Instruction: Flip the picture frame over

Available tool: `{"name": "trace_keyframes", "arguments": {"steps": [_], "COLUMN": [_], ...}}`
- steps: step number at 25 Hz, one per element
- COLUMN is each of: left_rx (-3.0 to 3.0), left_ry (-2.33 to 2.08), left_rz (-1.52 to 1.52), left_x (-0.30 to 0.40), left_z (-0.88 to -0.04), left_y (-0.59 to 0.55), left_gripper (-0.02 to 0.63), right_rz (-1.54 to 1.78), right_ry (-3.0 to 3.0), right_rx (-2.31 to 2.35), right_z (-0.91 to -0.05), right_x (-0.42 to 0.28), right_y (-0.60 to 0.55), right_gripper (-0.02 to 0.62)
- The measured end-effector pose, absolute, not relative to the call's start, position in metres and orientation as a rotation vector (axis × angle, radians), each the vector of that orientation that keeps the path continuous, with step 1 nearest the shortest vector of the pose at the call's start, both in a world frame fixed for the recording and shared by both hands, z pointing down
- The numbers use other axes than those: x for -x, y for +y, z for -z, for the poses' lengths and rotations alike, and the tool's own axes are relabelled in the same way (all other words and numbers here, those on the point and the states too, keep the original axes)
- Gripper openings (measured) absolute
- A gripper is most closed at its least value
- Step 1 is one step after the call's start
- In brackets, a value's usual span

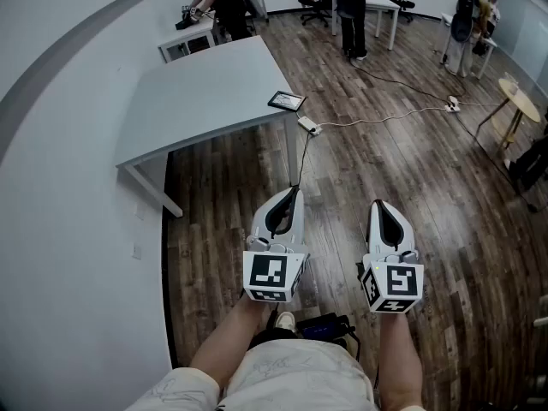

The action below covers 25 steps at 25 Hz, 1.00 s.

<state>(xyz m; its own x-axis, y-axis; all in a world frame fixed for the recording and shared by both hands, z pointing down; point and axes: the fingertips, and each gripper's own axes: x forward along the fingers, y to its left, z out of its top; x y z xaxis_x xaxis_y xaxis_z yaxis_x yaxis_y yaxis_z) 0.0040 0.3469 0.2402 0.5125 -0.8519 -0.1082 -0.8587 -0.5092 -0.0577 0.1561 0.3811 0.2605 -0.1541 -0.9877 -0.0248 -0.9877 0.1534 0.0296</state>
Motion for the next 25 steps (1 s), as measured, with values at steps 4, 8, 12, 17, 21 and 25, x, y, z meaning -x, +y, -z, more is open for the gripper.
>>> {"name": "trace_keyframes", "arguments": {"steps": [4, 8, 12, 17, 21, 25], "left_rx": [2.639, 2.628, 2.627, 2.62, 2.616, 2.602], "left_ry": [1.493, 1.499, 1.5, 1.531, 1.571, 1.598], "left_rz": [-0.091, -0.09, -0.08, -0.061, -0.054, -0.052], "left_x": [-0.009, -0.014, -0.023, -0.037, -0.046, -0.058], "left_z": [-0.241, -0.24, -0.24, -0.244, -0.248, -0.251], "left_y": [0.349, 0.354, 0.36, 0.365, 0.374, 0.38], "left_gripper": [0.0, 0.0, 0.0, 0.0, 0.0, 0.0], "right_rz": [0.067, 0.061, 0.051, 0.033, 0.02, 0.004], "right_ry": [-2.39, -2.397, -2.407, -2.432, -2.464, -2.479], "right_rx": [-2.044, -2.043, -2.042, -2.026, -2.006, -1.983], "right_z": [-0.259, -0.26, -0.262, -0.267, -0.271, -0.279], "right_x": [-0.158, -0.163, -0.172, -0.186, -0.198, -0.212], "right_y": [0.383, 0.387, 0.392, 0.396, 0.403, 0.406], "right_gripper": [0.02, 0.02, 0.02, 0.021, 0.023, 0.023]}}
